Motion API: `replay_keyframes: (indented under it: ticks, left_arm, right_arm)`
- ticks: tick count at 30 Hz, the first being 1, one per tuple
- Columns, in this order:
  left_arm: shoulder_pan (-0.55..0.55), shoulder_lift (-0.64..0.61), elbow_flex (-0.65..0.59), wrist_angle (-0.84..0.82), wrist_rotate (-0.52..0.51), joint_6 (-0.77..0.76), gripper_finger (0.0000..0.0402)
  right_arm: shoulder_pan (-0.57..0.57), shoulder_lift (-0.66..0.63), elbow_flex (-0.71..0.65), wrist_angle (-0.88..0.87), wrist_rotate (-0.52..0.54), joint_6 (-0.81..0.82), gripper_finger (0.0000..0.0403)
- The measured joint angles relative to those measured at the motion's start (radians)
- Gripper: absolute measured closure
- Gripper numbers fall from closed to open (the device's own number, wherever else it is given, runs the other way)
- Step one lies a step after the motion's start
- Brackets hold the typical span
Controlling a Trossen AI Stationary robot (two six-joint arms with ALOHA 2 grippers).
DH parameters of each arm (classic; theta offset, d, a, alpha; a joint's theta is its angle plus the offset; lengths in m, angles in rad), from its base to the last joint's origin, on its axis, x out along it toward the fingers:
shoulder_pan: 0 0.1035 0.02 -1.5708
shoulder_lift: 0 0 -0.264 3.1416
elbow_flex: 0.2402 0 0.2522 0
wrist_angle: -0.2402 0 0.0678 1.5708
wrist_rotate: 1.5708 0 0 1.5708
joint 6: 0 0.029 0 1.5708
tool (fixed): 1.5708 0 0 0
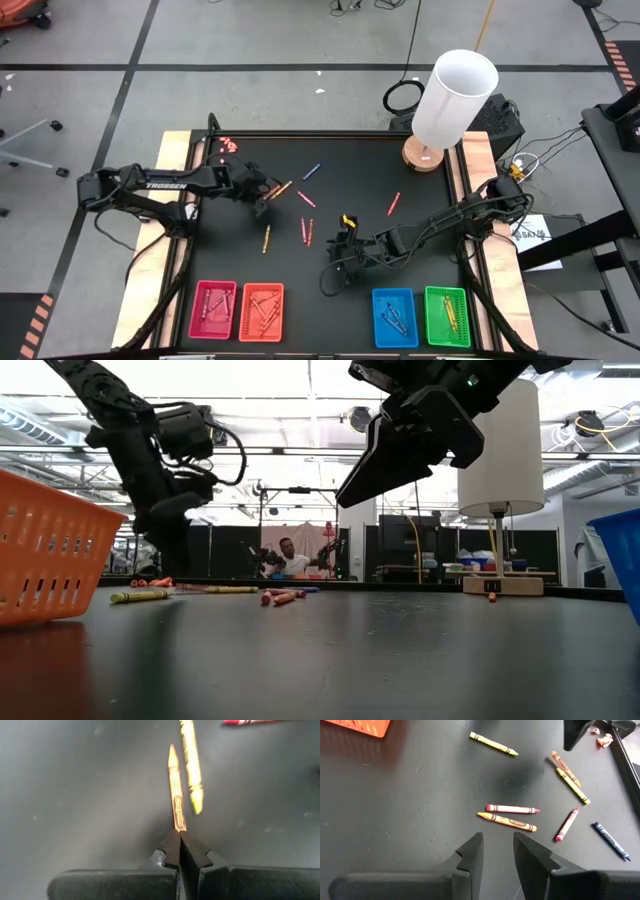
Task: Sort crayons
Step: Put the orange crayon into the orange bin
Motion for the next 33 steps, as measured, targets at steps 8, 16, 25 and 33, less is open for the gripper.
replay_keyframes:
  ticks: [8,16,25,33]
  left_arm:
    - [0.0,0.005,0.0,-0.078,-0.031,-0.023,0.0401]
    - [-0.039,0.006,0.0,0.06,-0.06,-0.004,0.0357]
    - [-0.102,0.118,0.0,0.149,-0.179,-0.007,0.0218]
    - [-0.144,0.2,0.0,0.223,-0.29,-0.032,0.0187]
  right_arm:
    - [0.0,0.0,0.0,0.0,0.0,0.001,0.0312]
    - [0.0,0.0,0.0,0.0,0.0,0.0,0.0312]
    - [0.0,0.0,0.0,0.0,0.0,0.001,0.0312]
    - [0.0,0.0,0.0,-0.001,0.0,0.001,0.0312]
